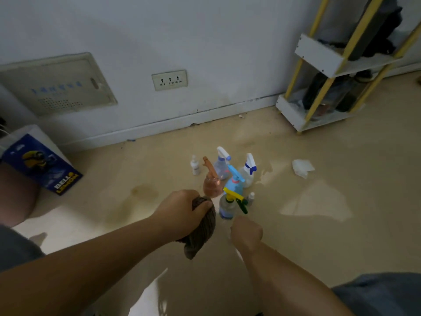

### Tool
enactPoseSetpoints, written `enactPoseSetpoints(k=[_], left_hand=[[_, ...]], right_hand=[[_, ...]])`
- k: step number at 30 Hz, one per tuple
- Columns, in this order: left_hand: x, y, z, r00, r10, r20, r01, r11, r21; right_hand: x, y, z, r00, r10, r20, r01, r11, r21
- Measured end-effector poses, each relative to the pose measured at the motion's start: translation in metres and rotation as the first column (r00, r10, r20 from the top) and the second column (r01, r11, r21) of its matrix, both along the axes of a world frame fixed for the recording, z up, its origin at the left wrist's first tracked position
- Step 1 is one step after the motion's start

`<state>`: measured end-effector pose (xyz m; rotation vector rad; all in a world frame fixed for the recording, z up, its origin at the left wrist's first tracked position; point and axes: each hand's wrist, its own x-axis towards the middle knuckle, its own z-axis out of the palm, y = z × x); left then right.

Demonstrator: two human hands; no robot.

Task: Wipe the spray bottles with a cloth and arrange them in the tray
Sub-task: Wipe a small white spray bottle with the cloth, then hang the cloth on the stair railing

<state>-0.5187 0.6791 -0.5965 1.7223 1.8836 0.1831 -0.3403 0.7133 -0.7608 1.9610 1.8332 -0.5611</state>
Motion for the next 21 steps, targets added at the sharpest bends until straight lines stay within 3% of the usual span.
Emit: enactPoseSetpoints(k=[5, 9, 12, 16, 19, 21], left_hand=[[0.022, -0.007, 0.029, 0.994, 0.033, -0.106, -0.029, 0.999, 0.039], [0.033, 0.0, 0.041, 0.994, 0.087, -0.06, -0.087, 0.996, 0.003], [0.042, 0.015, 0.05, 0.99, 0.131, 0.041, -0.131, 0.991, -0.02], [0.063, 0.029, 0.065, 0.944, 0.181, 0.276, -0.178, 0.983, -0.038], [0.087, 0.045, 0.079, 0.923, 0.145, 0.357, -0.123, 0.989, -0.083], [0.11, 0.058, 0.094, 0.909, 0.083, 0.407, -0.058, 0.996, -0.075]], right_hand=[[0.0, 0.019, 0.016, 0.986, 0.011, -0.164, -0.025, 0.996, -0.081], [-0.011, 0.034, 0.049, 0.937, -0.068, -0.343, 0.029, 0.993, -0.116], [-0.003, 0.053, 0.086, 0.704, -0.364, -0.61, 0.256, 0.931, -0.26], [0.035, 0.07, 0.149, 0.492, -0.607, -0.624, 0.341, 0.794, -0.503], [0.065, 0.073, 0.194, 0.292, -0.649, -0.702, 0.362, 0.755, -0.547], [0.084, 0.063, 0.218, 0.26, -0.613, -0.747, 0.411, 0.77, -0.489]])
